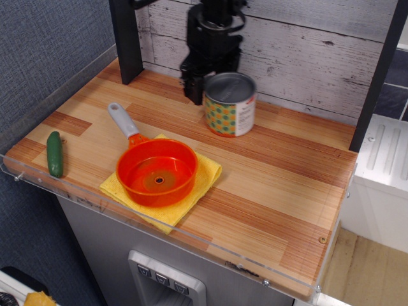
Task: Move the can to the close right edge of the table.
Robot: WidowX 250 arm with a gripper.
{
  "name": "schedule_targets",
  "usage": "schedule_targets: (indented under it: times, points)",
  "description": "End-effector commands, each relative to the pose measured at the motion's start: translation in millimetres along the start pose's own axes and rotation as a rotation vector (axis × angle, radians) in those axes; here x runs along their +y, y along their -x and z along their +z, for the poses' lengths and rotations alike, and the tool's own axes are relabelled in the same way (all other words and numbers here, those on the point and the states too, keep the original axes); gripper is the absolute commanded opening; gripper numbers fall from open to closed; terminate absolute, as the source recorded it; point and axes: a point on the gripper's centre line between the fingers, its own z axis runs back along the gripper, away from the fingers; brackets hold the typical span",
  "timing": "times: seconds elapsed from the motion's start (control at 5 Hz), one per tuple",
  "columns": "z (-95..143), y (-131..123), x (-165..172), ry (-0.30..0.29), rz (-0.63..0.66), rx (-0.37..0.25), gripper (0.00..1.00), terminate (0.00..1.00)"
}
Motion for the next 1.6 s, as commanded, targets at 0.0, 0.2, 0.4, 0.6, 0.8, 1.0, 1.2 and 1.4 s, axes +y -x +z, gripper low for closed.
schedule_targets:
  times: [0.0,0.2,0.4,0.6,0.8,1.0,1.2,1.4]
  points:
    - [38.2,24.5,1.3,0.082,-0.083,-0.039,1.00,0.00]
    - [43.7,39.6,3.1,0.077,-0.137,-0.058,1.00,0.00]
    - [48.2,53.7,3.1,0.069,-0.177,-0.058,1.00,0.00]
    - [50.2,64.6,5.2,0.073,-0.211,-0.051,1.00,0.00]
    - [48.9,74.4,10.9,0.070,-0.239,-0.051,1.00,0.00]
    - [51.9,84.5,17.2,0.076,-0.264,-0.042,1.00,0.00]
    - [52.7,97.1,22.7,0.076,-0.302,-0.045,1.00,0.00]
    - [52.3,113.7,33.4,0.081,-0.349,-0.058,1.00,0.00]
